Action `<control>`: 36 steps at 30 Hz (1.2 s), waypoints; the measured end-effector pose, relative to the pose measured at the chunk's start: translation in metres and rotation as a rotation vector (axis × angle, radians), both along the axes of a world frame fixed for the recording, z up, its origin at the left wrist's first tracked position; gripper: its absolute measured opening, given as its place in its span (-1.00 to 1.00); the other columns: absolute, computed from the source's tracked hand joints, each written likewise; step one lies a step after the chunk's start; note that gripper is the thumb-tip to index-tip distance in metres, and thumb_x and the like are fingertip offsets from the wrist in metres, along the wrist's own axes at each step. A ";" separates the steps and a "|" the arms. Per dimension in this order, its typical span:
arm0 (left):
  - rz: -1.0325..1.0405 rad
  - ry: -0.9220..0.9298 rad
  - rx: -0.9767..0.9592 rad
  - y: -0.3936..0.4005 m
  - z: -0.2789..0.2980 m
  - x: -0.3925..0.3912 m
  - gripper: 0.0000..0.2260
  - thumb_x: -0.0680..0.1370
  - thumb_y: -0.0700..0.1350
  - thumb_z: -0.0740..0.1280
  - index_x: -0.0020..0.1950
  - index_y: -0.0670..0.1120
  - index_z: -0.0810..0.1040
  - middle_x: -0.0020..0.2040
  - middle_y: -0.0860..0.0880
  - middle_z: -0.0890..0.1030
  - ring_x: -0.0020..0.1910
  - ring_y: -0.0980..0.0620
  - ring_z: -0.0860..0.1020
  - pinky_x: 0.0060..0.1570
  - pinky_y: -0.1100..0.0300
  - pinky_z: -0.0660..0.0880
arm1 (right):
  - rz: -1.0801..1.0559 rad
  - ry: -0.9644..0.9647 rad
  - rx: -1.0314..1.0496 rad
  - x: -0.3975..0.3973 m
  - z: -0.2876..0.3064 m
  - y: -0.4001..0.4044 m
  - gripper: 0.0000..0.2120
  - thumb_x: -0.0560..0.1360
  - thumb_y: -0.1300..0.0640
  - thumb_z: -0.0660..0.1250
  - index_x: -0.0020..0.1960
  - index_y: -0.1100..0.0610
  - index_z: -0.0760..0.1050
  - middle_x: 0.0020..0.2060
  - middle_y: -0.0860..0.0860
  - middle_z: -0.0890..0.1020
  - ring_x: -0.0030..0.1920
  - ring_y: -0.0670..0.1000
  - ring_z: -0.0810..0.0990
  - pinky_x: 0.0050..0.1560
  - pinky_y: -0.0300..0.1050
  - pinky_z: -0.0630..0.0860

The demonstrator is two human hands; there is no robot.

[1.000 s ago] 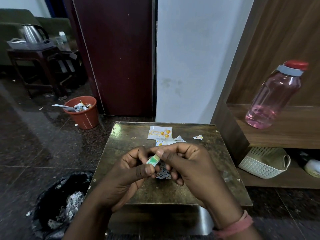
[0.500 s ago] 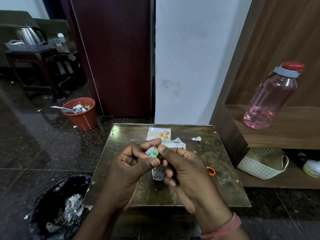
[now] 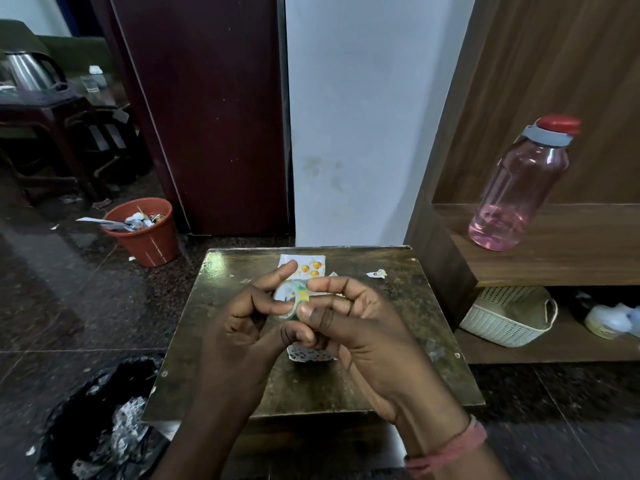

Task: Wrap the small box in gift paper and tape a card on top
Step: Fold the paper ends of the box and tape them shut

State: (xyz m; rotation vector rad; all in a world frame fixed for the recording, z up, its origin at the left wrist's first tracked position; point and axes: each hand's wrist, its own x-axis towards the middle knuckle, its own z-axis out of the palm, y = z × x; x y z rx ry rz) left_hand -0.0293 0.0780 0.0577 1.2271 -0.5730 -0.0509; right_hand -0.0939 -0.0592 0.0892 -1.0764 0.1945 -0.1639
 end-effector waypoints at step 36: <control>-0.365 0.355 0.490 -0.061 -0.051 -0.039 -0.91 0.59 -0.14 0.37 -0.07 -0.15 0.58 -0.24 -0.08 0.65 -0.31 0.02 0.58 -0.36 0.15 0.52 | -0.199 0.624 -1.382 0.002 -0.077 -0.069 -0.88 0.41 0.15 0.38 -0.28 0.04 0.48 -0.27 0.00 0.61 -0.12 0.04 0.61 -0.20 -0.13 0.46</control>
